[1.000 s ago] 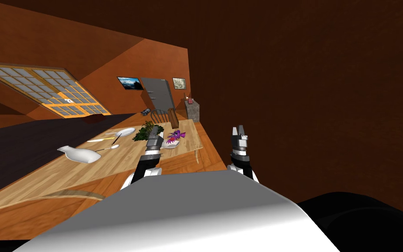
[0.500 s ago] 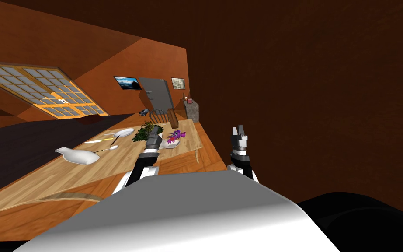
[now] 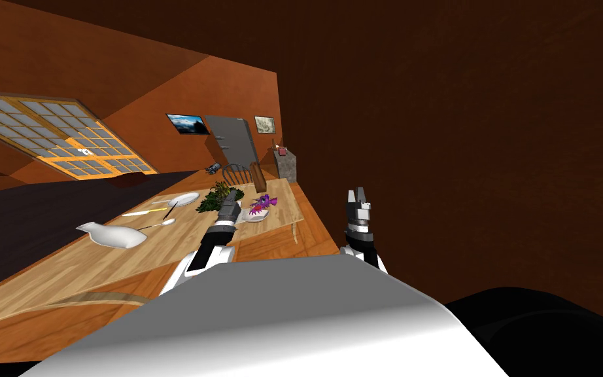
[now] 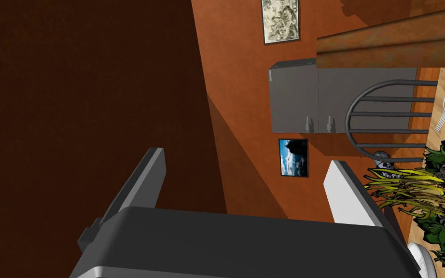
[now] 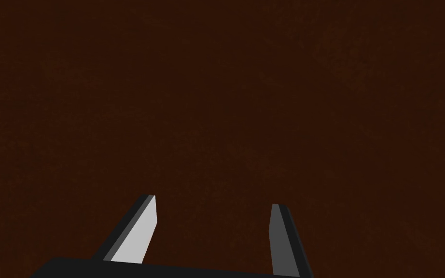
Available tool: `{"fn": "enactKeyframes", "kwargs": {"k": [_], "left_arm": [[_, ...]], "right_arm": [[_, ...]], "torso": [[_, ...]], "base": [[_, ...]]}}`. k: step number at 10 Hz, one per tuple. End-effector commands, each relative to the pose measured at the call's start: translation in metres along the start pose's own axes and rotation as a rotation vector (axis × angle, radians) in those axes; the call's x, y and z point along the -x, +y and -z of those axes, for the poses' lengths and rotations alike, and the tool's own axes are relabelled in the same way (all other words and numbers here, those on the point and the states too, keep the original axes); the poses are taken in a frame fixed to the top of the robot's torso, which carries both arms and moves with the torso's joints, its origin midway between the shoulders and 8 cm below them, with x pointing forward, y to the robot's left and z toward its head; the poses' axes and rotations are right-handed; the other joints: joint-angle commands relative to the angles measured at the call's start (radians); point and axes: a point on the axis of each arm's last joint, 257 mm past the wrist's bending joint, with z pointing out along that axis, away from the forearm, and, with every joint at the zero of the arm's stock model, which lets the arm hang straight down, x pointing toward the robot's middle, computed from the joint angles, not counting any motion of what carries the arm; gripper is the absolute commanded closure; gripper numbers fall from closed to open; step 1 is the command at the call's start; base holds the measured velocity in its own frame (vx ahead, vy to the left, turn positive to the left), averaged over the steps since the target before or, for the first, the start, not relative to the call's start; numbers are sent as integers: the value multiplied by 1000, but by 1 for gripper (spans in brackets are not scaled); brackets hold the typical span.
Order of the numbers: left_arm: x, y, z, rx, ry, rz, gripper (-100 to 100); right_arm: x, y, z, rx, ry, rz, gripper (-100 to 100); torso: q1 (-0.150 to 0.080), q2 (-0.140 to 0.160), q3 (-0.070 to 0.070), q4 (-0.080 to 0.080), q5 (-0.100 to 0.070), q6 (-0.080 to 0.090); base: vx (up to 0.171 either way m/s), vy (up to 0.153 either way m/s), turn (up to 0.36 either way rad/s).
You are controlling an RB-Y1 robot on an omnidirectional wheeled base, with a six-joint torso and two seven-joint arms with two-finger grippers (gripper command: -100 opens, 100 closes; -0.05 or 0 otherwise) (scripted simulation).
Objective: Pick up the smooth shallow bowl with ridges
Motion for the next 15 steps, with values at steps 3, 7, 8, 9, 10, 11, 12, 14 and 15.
{"fn": "enactKeyframes", "kwargs": {"k": [3,7,8,9,10,11,12,14,15], "left_arm": [[18,19,-8,74,-20,-23,-100],[28,39,-10,155,-37,-31,-100],[36,45,-14,178,-50,-38,-100],[37,52,-12,203,-52,-37,-100],[45,57,-16,225,-66,-43,-100],[46,65,-13,258,-69,-42,-100],[54,70,-16,279,-83,-46,-100],[56,78,-14,313,-88,-45,-100],[64,86,-15,345,-103,-47,-100]], "right_arm": [[0,0,0,0,0,0,0],[0,0,0,0,0,0,0],[0,0,0,0,0,0,0],[0,0,0,0,0,0,0],[0,0,0,0,0,0,0],[0,0,0,0,0,0,0],[0,0,0,0,0,0,0],[0,0,0,0,0,0,0],[0,0,0,0,0,0,0]], "torso": [[0,0,0,0,0,0],[-1,0,0,0,0,0],[-1,0,0,0,0,0],[0,0,0,0,0,0],[0,0,0,0,0,0],[0,0,0,0,0,0],[-1,0,0,0,0,0],[-1,0,0,0,0,0],[-1,0,0,0,0,0]], "base": [[-14,19,-49],[-9,12,-29],[-13,17,-49],[-11,17,-28],[-12,16,-63],[-12,13,-29],[-13,13,-61],[-6,7,-13],[-6,5,-55]]}}
